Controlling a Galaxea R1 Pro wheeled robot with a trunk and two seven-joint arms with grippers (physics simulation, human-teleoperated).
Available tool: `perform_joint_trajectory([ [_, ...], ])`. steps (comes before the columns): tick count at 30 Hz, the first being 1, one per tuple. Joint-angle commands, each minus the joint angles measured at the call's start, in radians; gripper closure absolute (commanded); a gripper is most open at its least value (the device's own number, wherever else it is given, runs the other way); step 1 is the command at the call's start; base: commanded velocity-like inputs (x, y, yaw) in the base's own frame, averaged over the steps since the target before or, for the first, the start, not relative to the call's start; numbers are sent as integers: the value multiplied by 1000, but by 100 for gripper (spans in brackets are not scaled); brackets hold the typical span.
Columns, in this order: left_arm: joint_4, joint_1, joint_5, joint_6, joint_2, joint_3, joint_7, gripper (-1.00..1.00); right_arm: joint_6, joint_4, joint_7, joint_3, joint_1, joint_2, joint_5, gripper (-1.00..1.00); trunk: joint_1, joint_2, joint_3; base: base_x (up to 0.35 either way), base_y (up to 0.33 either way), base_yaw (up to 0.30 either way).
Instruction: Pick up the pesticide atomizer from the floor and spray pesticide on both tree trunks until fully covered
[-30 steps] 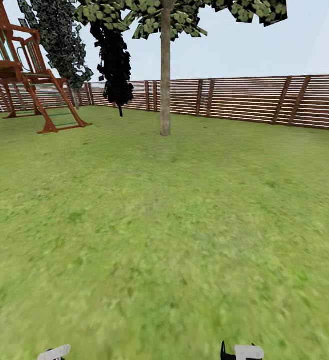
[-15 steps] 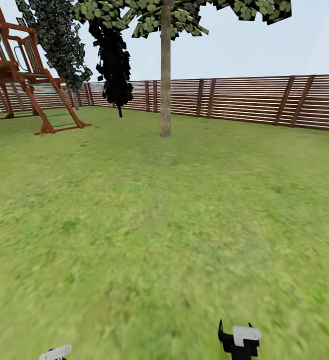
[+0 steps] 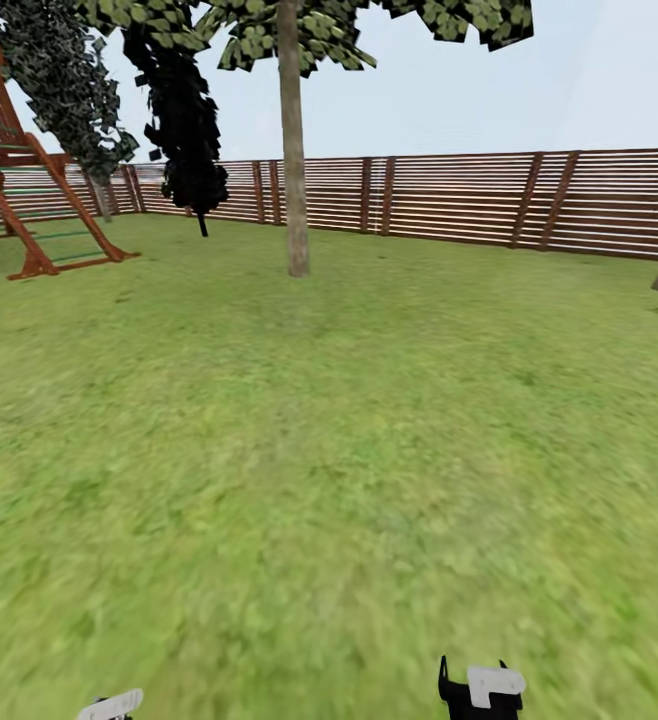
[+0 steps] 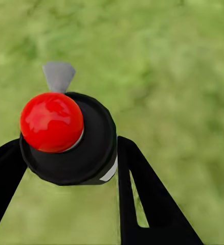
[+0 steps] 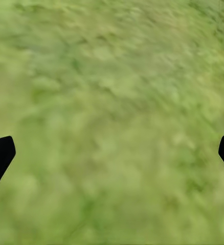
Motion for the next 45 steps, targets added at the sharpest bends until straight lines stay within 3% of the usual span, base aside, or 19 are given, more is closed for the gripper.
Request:
perform_joint_trajectory([
  [1,1,-1,-5,-4,0,4,0,100,1,1,-10,5,-1,0,7,-100,0,0,-1,339,0,-104],
  [45,1,-1,-5,-4,0,4,-1,100,1,3,-10,5,-1,1,8,-100,0,0,-4,339,0,28],
])
